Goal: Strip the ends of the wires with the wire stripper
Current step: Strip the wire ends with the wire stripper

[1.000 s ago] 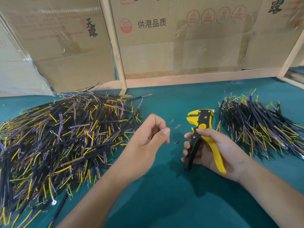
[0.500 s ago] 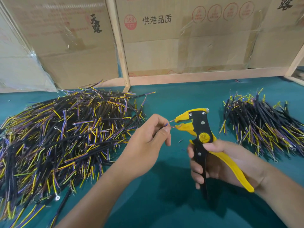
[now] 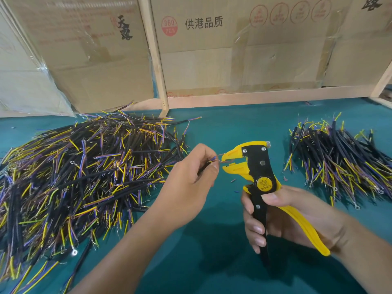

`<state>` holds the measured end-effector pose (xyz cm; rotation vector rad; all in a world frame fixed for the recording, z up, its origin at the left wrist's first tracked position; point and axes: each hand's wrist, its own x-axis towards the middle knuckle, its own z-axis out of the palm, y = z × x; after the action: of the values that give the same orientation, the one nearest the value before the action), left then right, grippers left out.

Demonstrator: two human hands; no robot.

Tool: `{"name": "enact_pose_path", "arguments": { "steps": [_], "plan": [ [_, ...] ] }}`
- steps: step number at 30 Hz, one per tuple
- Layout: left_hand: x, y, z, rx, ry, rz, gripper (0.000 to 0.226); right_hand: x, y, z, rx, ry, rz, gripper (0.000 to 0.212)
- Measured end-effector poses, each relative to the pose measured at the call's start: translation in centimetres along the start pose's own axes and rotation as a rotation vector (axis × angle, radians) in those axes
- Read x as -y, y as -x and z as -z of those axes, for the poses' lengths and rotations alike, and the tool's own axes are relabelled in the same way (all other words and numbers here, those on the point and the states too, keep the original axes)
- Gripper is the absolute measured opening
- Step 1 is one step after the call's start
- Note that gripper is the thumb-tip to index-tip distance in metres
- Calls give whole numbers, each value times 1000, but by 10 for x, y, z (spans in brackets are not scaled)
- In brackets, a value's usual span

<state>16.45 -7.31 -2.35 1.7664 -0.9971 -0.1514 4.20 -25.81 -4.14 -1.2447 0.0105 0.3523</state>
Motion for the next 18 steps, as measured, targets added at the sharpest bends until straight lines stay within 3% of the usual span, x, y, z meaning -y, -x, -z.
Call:
{"name": "enact_pose_path", "arguments": {
  "steps": [7, 12, 18],
  "plan": [
    [0, 1, 0, 9, 45, 20, 16, -3, 2, -4, -25, -30, 46, 24],
    [-1, 0, 0, 9, 88, 53, 12, -3, -1, -11, 42, -187, 63, 40],
    [-4, 1, -1, 0, 72, 46, 18, -4, -1, -13, -49, -168, 74, 51]
  ]
}}
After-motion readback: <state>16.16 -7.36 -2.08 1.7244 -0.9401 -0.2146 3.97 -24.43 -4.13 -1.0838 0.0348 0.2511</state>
